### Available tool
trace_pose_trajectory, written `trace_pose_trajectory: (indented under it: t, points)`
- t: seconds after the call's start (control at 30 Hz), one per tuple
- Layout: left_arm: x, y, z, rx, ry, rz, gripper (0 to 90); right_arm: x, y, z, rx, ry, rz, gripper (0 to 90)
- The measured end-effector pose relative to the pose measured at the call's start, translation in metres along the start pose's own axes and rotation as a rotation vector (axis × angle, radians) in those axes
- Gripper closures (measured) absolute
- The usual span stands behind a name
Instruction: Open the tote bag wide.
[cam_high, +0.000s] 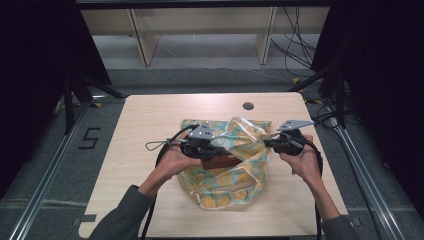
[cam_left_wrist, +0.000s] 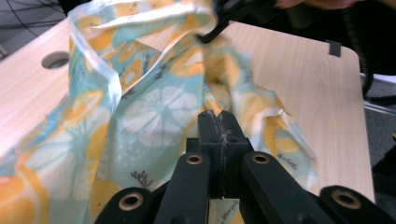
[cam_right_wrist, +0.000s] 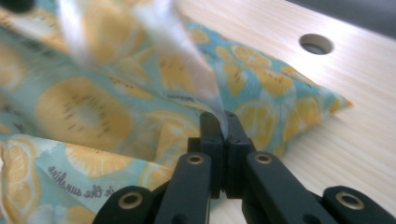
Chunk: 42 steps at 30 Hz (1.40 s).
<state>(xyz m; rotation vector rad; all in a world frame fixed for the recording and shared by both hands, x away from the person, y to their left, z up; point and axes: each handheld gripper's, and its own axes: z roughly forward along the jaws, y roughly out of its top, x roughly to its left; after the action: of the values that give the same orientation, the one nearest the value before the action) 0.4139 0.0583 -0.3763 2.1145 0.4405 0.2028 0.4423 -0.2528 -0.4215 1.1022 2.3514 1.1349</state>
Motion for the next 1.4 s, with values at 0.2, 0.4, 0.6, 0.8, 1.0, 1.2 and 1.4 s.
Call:
trace_pose_trajectory:
  t: [0.2, 0.4, 0.6, 0.8, 1.0, 1.2, 1.4]
  points:
    - [0.044, 0.031, 0.015, 0.001, 0.112, -0.042, 90.0, -0.009, 0.003, 0.031, 0.056, -0.028, 0.012, 86.7]
    - [0.092, 0.032, 0.047, 0.091, 0.199, -0.117, 90.0, -0.007, -0.002, 0.039, 0.086, -0.027, 0.07, 70.4]
    - [0.119, 0.014, 0.077, 0.142, 0.18, -0.227, 90.0, 0.003, 0.02, -0.001, -0.045, -0.001, 0.033, 68.0]
    - [0.123, 0.011, 0.083, 0.154, 0.16, -0.248, 90.0, 0.045, 0.035, 0.006, -0.04, 0.217, -0.058, 73.6]
    - [0.126, 0.01, 0.081, 0.18, 0.146, -0.24, 90.0, 0.067, 0.033, 0.033, 0.05, 0.282, -0.143, 48.8]
    - [0.128, 0.009, 0.083, 0.162, 0.16, -0.269, 89.9, 0.075, 0.02, 0.04, 0.153, 0.282, -0.214, 68.0]
    - [0.132, 0.006, 0.082, 0.139, 0.18, -0.288, 90.0, 0.068, -0.003, 0.039, 0.235, 0.207, -0.232, 90.0]
